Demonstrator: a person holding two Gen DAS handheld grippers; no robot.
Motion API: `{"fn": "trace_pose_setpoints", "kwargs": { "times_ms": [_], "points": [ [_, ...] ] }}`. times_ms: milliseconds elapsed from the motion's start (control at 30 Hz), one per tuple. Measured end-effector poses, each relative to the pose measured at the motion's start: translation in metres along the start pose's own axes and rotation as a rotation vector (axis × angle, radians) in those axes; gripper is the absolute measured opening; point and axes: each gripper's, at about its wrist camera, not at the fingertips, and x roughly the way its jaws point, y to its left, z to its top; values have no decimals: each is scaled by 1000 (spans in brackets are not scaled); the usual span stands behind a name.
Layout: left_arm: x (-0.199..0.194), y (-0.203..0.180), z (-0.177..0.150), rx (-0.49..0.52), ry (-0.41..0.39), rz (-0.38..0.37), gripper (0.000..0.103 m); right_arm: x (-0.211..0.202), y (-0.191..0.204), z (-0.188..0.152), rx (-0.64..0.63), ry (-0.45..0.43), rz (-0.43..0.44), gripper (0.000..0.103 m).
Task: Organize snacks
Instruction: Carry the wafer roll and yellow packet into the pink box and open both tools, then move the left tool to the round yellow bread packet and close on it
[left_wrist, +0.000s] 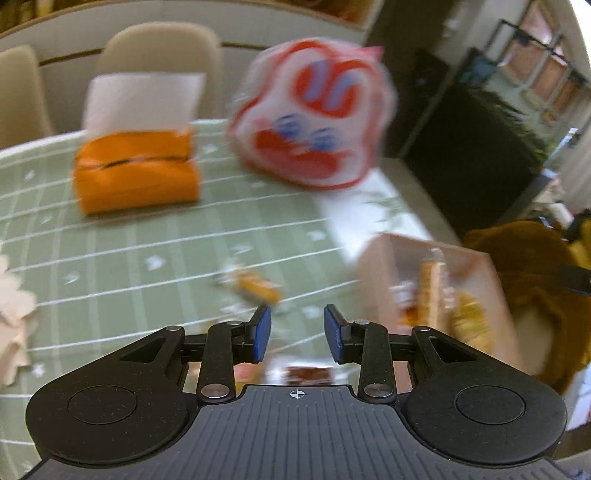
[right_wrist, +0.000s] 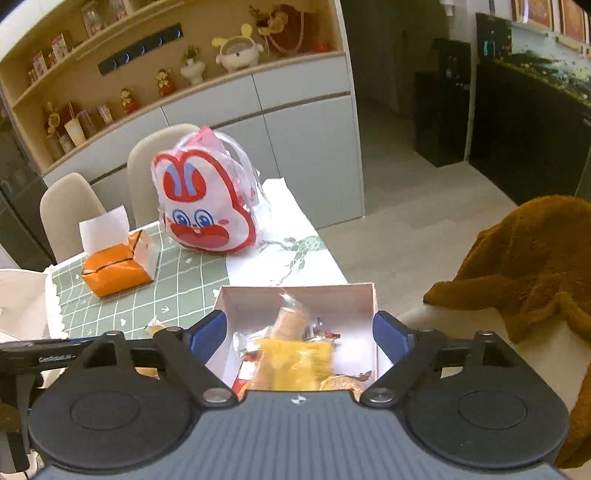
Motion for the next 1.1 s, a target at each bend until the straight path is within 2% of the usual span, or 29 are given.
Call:
{"fn": "trace_pose_setpoints", "kwargs": {
  "times_ms": [100, 167, 433, 600, 667, 800, 933, 967, 1100],
  "points": [
    [12, 21, 4, -18, -16, 52, 36, 11, -1, -15, 27, 38, 25, 87],
    [22, 26, 10, -28, -23, 57, 36, 14, -1, -32, 26, 68, 18, 87],
    [80, 15, 34, -6, -34, 96, 36, 22, 19, -110, 1, 177, -15, 87],
    [109, 12, 31, 113, 72, 64, 35, 44, 34, -137, 60, 236, 20, 87],
    [106, 15, 22, 169, 88, 49, 33, 55, 41, -136, 83, 223, 41, 87],
    [85, 30, 1, 204, 122, -24, 27, 80, 64, -129, 80, 218, 52, 91],
    [63, 54, -20, 136, 162, -95, 27, 111, 92, -131, 91, 252, 76, 91],
    [58, 60, -25, 120, 175, -116, 27, 117, 101, -132, 90, 255, 80, 93],
    [43, 78, -38, 67, 194, -151, 27, 136, 141, -129, 34, 207, 41, 96]
  ]
}}
